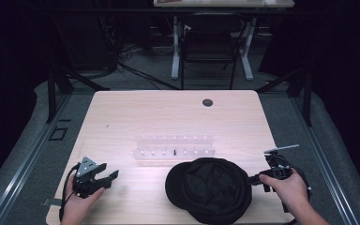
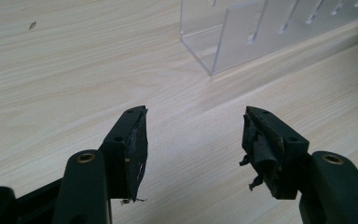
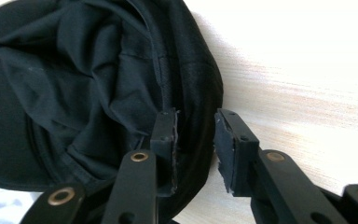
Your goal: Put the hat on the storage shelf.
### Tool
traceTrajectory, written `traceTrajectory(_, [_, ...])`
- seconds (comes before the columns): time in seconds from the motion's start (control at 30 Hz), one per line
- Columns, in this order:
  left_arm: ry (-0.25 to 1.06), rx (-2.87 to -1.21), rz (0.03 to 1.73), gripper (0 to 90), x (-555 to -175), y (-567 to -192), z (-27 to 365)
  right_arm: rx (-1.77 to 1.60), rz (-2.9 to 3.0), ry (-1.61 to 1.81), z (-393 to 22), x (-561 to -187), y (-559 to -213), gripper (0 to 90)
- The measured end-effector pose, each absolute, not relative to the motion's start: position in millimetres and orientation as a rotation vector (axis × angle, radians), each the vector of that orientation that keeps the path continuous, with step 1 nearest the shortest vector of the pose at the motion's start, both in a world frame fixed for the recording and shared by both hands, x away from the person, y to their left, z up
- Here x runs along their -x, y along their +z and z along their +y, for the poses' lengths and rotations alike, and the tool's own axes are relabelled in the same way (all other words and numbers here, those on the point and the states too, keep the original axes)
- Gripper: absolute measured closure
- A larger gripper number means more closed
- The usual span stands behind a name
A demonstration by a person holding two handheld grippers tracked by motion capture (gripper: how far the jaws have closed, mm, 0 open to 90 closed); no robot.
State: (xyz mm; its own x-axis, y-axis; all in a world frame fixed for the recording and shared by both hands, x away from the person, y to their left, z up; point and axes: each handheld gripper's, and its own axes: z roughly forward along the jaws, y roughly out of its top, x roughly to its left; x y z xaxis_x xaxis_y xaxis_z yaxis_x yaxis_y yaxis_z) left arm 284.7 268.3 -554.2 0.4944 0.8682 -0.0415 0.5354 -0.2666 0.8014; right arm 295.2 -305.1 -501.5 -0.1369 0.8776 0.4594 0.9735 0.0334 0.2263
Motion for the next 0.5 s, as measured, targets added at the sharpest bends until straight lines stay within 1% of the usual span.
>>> traceTrajectory(0.17, [0.531, -1.946, 1.157, 40.8, -284.8, -554.4, 268.2, 1.936, -2.086, -0.707, -302.0, -297.3, -504.9, 71.5])
traceTrajectory(0.3, [0.53, -1.949, 1.157, 40.8, -284.5, -554.1, 267.8, 1.877, -2.106, -0.628, -304.4, -300.7, -506.5, 73.2])
traceTrajectory(0.33, [0.528, -1.948, 1.158, 40.8, -284.5, -554.2, 267.7, 1.949, -2.039, -0.689, -300.4, -298.8, -510.7, 73.3])
traceTrajectory(0.37, [0.529, -1.95, 1.157, 40.8, -284.6, -554.2, 267.8, 1.875, -2.099, -0.602, -304.1, -301.7, -509.0, 73.6])
traceTrajectory(0.5, [0.529, -1.949, 1.156, 40.8, -284.7, -554.4, 267.8, 1.923, -2.039, -0.638, -300.2, -302.2, -514.6, 74.4])
